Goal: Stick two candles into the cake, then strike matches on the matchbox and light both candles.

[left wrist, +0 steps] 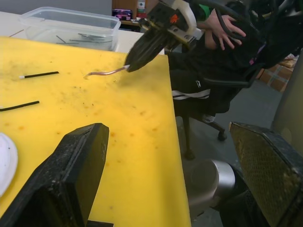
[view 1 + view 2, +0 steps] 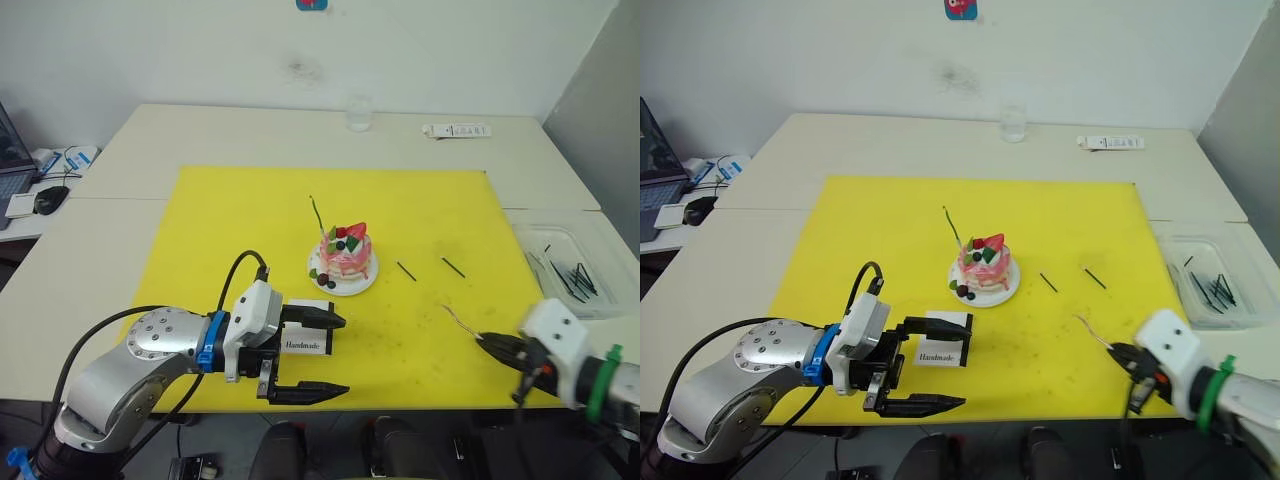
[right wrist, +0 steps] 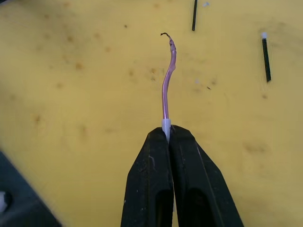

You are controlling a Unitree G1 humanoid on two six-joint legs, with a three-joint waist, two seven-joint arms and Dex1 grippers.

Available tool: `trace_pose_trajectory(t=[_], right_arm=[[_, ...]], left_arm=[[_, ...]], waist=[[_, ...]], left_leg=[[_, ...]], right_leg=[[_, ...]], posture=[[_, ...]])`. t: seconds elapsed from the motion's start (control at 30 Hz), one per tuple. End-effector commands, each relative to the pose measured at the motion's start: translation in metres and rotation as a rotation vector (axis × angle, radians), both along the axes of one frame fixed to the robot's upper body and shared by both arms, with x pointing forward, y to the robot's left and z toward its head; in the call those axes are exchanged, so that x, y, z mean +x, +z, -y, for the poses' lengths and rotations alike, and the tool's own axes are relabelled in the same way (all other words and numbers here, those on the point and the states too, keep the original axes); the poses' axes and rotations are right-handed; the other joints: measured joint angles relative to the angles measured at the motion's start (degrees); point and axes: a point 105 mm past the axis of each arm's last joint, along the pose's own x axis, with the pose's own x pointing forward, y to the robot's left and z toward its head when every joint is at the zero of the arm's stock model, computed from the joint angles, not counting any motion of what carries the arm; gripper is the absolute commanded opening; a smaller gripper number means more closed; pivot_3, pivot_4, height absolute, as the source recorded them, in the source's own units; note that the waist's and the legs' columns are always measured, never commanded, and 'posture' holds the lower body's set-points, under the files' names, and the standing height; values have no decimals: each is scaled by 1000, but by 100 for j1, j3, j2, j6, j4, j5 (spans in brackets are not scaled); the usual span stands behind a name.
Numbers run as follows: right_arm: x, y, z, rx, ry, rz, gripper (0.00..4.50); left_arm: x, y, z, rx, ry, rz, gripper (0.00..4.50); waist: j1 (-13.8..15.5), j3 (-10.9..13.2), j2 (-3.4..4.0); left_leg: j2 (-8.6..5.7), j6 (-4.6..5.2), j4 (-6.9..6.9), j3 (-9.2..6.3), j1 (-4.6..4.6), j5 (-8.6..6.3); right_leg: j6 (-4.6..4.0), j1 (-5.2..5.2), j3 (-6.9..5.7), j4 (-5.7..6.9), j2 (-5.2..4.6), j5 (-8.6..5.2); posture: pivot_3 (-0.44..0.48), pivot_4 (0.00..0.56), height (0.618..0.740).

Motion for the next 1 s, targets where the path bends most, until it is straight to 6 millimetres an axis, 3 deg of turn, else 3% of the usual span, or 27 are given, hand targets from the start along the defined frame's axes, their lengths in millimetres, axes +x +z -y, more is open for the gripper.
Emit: trace_pose_trajectory(t=[0.03,0.27,0.73,0.83,1.0], right_arm=[[2,11,26,-52,54,56,57],[-4,-3,49,-34,56,-25,57],[13,-16,63,-33,-2,-102,57],[15,-18,63,-34,-6,-105,687],[18,-15,64,-38,-14,-82,2398]], left_arm=[[-9,10,9,-34,-50,11,4500],[-15,11,15,-54,-58,-19,4500],[-16,16,24,-86,-78,7,4500],[-16,15,25,-85,-79,9,4500],[-16,14,25,-80,-73,12,4500]], waist=[[8,0,0],[-3,-1,3],[9,-1,4],[9,-1,6],[10,-1,6]], left_leg=[[0,0,1,1,0,0],[7,0,0,-4,6,0],[-3,0,5,-1,12,0],[-2,0,4,-2,13,0],[-1,0,5,-5,17,0]], right_leg=[[0,0,1,0,3,0],[0,1,0,6,8,0],[0,17,4,4,11,0],[0,17,3,4,13,0],[0,23,1,5,14,0]], posture=[[0,150,740],[0,150,740],[0,150,740],[0,150,740],[0,150,740]])
